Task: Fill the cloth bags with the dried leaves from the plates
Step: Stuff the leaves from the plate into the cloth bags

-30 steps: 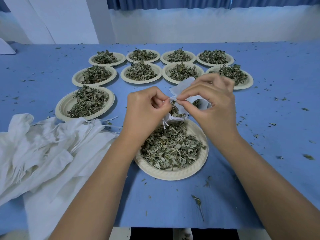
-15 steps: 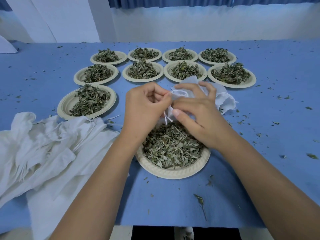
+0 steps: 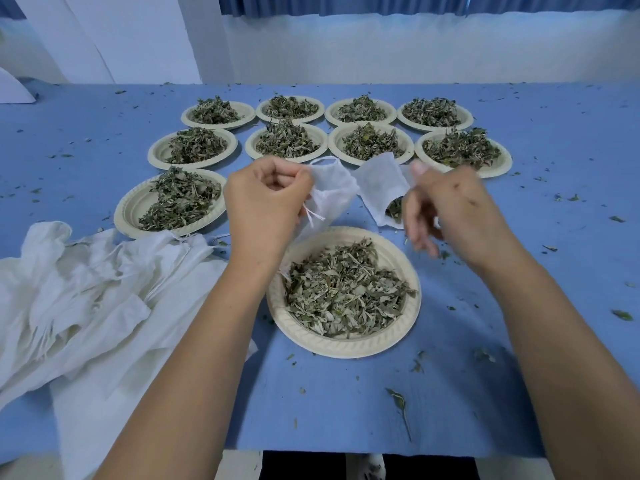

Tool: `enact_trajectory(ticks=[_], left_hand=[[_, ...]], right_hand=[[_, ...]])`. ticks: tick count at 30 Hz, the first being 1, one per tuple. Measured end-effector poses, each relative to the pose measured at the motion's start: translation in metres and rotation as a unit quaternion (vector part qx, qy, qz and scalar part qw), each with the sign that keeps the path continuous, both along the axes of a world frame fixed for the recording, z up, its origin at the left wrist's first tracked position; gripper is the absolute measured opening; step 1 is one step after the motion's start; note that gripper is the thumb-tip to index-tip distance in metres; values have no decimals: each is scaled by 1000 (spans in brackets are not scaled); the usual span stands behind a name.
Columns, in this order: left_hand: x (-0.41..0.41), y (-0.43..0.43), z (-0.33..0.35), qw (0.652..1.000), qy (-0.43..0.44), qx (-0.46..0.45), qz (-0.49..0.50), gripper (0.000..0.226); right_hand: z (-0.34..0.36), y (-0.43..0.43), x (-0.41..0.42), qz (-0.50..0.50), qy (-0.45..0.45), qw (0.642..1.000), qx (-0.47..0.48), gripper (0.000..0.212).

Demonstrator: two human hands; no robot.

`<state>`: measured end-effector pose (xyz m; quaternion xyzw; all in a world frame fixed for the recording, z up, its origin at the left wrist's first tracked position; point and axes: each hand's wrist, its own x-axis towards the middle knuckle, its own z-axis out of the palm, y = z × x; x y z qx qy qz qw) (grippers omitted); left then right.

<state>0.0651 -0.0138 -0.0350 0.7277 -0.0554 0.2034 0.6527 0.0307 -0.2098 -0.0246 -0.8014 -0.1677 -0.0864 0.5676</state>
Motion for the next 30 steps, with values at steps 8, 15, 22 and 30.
enact_trajectory(ticks=[8, 15, 22, 30], left_hand=[[2, 3, 2, 998, -22, -45, 45, 15], [12, 13, -3, 993, -44, 57, 96, 21], [17, 16, -5, 990, -51, 72, 113, 24], [8, 4, -9, 989, -40, 131, -51, 16]], right_hand=[[-8, 8, 3, 130, 130, 972, -148, 15], [-16, 20, -2, 234, 99, 921, -294, 37], [-14, 16, 1, 150, 77, 953, -253, 21], [1, 5, -2, 111, 15, 993, -49, 16]])
